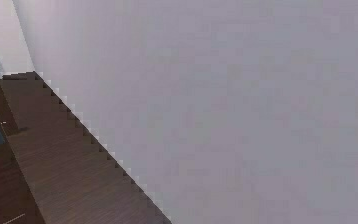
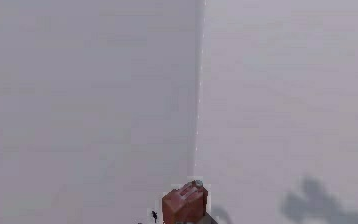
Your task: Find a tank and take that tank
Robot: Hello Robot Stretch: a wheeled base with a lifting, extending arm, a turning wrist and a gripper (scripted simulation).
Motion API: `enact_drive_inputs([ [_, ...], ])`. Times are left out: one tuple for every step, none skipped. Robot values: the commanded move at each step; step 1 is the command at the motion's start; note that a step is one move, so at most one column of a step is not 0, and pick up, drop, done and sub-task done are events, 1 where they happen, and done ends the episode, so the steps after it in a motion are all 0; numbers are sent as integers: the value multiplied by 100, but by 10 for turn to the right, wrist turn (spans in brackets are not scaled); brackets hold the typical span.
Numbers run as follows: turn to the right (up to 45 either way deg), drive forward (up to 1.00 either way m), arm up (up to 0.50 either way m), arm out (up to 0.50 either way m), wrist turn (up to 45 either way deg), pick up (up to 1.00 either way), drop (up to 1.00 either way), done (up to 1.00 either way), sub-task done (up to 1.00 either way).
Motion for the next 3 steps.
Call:
enact_drive_inputs([
  [0,0,0,0,450,0,0,0,0],
  [0,0,0,0,0,100,0,0,0],
  [0,0,10,0,0,0,0,0,0],
])
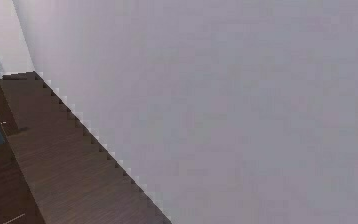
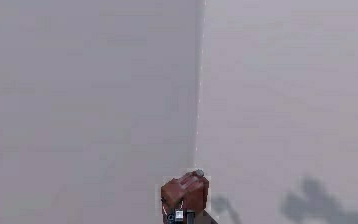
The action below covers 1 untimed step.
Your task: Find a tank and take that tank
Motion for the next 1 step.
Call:
enact_drive_inputs([
  [0,0,0,0,0,0,0,100,0],
])
